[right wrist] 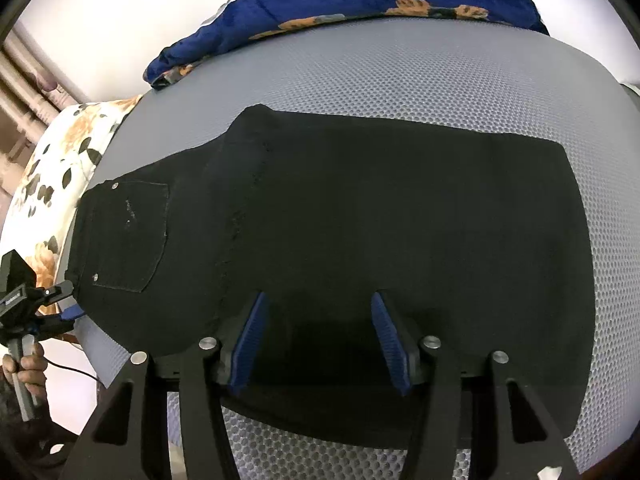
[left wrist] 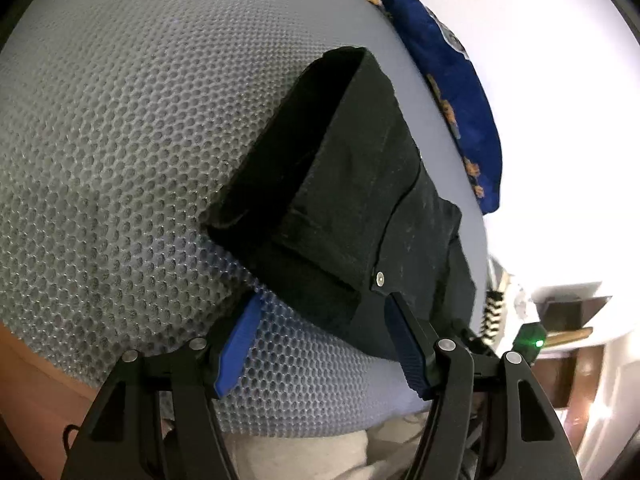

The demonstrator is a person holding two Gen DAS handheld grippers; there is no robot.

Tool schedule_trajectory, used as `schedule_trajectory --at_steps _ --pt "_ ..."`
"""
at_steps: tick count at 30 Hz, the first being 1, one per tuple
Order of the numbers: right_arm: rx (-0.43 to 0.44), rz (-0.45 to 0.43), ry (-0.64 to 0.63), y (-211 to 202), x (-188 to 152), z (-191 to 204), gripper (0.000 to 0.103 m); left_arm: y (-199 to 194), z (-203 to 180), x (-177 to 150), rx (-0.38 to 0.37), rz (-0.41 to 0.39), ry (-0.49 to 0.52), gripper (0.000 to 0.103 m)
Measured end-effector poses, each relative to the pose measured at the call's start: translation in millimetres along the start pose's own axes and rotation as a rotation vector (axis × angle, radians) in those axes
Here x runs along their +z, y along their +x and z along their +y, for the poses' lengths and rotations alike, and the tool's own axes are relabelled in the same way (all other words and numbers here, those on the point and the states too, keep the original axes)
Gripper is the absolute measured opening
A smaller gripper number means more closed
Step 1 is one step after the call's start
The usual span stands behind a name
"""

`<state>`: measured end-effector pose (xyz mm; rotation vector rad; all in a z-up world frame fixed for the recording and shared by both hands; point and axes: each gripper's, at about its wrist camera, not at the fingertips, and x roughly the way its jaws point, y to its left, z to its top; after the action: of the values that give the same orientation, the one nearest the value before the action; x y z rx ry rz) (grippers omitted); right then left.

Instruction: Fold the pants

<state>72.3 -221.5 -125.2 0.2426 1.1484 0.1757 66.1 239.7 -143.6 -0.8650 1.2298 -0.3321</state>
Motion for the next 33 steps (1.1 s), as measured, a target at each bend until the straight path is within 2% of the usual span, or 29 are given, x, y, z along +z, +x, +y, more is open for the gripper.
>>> schedule_trajectory --at_steps 5,11,16,19,26,33 --pt "-0.005 0.001 -0.001 2 0 1 0.054 -7 15 6 -0.058 -0.002 -0.037 0.065" --pt "-0.013 0.000 -0.009 2 0 3 0.057 -9 19 22 -0.085 0.001 0.016 0.065" --pt "-0.012 -0.001 0.001 3 -1 3 0.058 -11 24 34 -0.132 -0.002 0.022 0.065" --pt "-0.015 0.000 0.002 4 -1 4 0.058 -9 25 43 -0.146 -0.002 0.065 0.065" --pt "-0.025 -0.005 0.004 5 -2 7 0.060 -5 7 52 -0.101 -0.002 0.229 0.065" --pt "-0.045 -0.004 -0.011 6 -3 12 0.065 11 -16 46 -0.049 -0.054 0.338 0.066"
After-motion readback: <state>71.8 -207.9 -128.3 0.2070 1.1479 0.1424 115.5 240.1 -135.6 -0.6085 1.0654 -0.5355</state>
